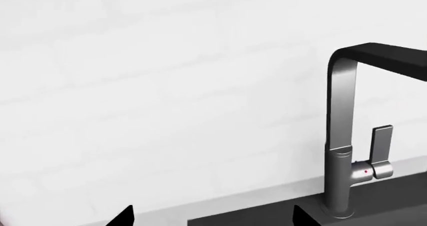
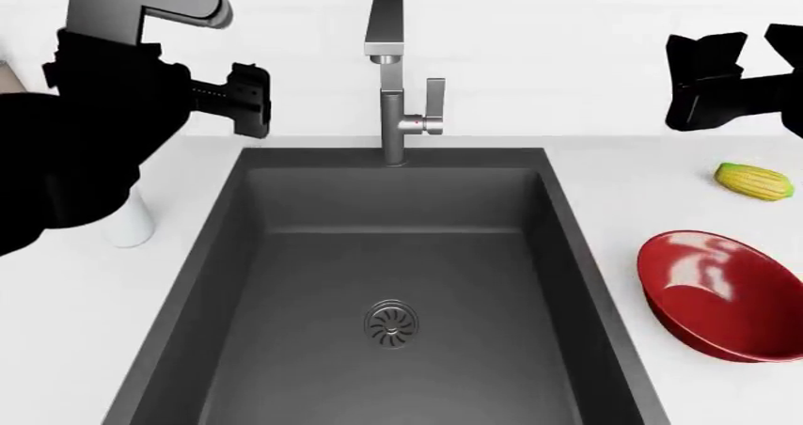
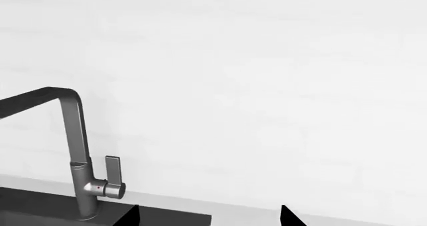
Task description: Pick the cup and bowl from the sink and place them on the counter for drying.
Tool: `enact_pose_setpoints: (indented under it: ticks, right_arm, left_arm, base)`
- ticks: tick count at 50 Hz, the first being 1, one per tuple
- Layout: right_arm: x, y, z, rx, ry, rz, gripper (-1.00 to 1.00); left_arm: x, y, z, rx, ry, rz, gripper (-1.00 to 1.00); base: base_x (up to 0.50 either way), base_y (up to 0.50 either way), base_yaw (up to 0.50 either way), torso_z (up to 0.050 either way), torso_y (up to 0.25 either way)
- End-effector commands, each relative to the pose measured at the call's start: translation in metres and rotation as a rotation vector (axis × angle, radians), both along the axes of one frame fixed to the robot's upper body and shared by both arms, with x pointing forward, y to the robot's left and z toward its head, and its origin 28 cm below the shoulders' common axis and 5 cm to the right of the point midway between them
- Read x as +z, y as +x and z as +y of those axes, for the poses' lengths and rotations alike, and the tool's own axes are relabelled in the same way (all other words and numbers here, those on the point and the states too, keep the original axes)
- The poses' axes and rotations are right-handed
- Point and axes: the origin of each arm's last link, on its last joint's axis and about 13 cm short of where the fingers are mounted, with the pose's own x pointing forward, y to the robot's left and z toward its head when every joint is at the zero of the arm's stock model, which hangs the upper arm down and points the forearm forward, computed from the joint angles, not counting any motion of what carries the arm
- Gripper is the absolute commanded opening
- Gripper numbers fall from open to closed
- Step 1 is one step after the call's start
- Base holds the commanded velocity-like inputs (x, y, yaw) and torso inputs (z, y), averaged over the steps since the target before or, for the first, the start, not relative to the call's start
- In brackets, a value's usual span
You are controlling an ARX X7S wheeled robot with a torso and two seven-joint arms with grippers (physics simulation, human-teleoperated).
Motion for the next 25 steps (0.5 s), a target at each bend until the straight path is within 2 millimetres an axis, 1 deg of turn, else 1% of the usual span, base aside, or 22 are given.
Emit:
enact_pose_setpoints:
  ticks: [1,6,9,18,25]
  right_arm:
    - [0.025,0.001,0.011,0.030,-0.043,-0.055,1.00]
    - [0.027,-0.001,0.018,0.047,-0.056,-0.063,1.00]
    - [0.027,-0.001,0.021,0.051,-0.066,-0.060,1.00]
    - [0.025,-0.001,0.018,0.041,-0.078,-0.053,1.00]
    - [0.021,-0.004,0.017,0.034,-0.084,-0.055,1.00]
  left_arm:
    - [0.005,-0.001,0.001,0.009,-0.008,-0.019,1.00]
    - [0.006,-0.003,0.002,0.012,0.001,-0.021,1.00]
    - [0.009,-0.006,0.003,0.018,0.000,-0.029,1.00]
    - [0.020,-0.016,0.007,0.039,-0.012,-0.069,1.00]
    - [0.041,-0.023,0.012,0.042,-0.018,-0.116,1.00]
  base:
    - [0.00,0.00,0.00,0.000,0.000]
    - [0.00,0.00,0.00,0.000,0.000]
    - [0.00,0.00,0.00,0.000,0.000]
    - [0.00,0.00,0.00,0.000,0.000]
    - [0.00,0.00,0.00,0.000,0.000]
